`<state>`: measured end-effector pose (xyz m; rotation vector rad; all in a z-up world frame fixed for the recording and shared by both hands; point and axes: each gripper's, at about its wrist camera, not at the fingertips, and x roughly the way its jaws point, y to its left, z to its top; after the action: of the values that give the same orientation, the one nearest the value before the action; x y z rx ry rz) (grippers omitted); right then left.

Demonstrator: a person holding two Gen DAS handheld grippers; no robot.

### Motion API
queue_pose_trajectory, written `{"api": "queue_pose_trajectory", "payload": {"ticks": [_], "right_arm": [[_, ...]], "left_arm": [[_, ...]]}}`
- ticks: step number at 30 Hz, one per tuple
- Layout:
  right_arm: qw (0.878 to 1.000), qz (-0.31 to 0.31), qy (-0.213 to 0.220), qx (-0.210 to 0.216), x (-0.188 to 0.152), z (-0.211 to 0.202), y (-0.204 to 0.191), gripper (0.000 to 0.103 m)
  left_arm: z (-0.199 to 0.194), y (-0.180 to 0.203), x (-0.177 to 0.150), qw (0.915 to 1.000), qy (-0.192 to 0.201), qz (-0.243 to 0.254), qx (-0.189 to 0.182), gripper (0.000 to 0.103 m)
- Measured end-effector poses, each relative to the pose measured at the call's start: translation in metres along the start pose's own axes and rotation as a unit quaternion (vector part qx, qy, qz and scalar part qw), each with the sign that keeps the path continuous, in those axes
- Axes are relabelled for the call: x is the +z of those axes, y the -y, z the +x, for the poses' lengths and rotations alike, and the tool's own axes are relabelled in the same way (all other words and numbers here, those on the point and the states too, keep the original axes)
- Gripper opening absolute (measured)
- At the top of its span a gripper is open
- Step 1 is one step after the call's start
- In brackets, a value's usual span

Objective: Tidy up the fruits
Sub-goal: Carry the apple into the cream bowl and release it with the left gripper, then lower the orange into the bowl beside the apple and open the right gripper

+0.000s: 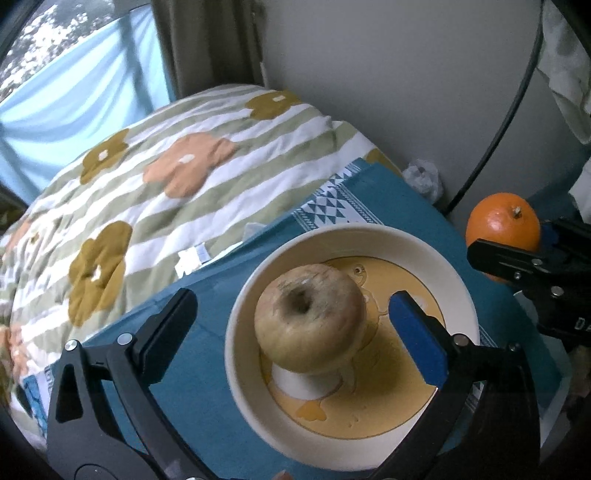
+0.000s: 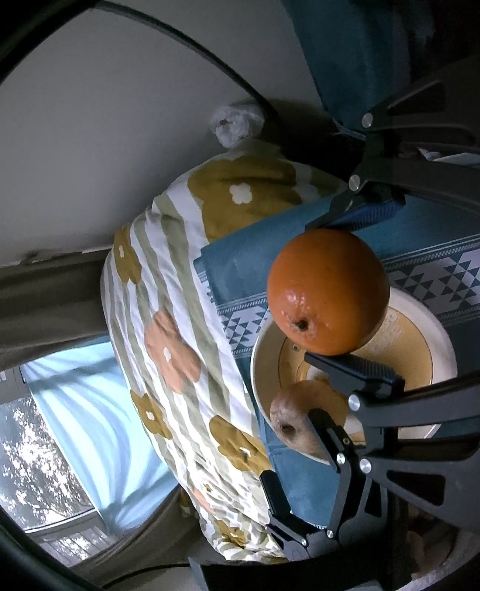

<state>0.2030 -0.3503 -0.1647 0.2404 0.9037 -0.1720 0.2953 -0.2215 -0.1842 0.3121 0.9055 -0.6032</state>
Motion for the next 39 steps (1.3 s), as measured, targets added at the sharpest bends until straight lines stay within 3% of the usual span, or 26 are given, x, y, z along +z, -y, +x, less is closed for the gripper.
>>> {"api": "queue_pose_trajectory", "payload": {"ticks": [11,18,22,31,33,34,35,39], "right_arm": [[0.996,-0.076,-0.005,0.044,0.009,0.016,-0.022,0.056],[0.981,-0.175,-0.02,0.083,0.001,0.038,-0.039,0.056],[0.977,-0.19,-0.028,0.096,-0.002,0.049,-0.042,0.056],[0.97,-0.231,-0.044,0.065,-0.009,0.069,-0.042,0.057],[0.97,-0.229,-0.026,0.074,-0.009,0.064,-0.04,0.069],[0.971,-0.228,-0.013,0.077,-0.008,0.06,-0.04,0.097],[0.97,-0.228,-0.008,0.079,-0.007,0.058,-0.04,0.103],[0.969,-0.234,-0.003,0.08,-0.012,0.053,-0.039,0.103]], "left_arm": [[-0.031,-0.027,-0.015,0.9986,0.003,-0.049,0.019,0.103],[-0.047,-0.039,-0.028,0.9971,0.002,-0.064,0.04,0.103],[-0.05,-0.043,-0.035,0.996,-0.002,-0.077,0.045,0.103],[-0.051,-0.048,-0.047,0.9931,-0.014,-0.102,0.056,0.103],[-0.051,-0.05,-0.049,0.9923,-0.018,-0.108,0.058,0.103],[-0.051,-0.05,-0.052,0.9918,-0.02,-0.112,0.059,0.103],[-0.052,-0.051,-0.054,0.9913,-0.022,-0.115,0.06,0.103],[-0.058,-0.052,-0.062,0.9895,-0.026,-0.126,0.067,0.103]]}}
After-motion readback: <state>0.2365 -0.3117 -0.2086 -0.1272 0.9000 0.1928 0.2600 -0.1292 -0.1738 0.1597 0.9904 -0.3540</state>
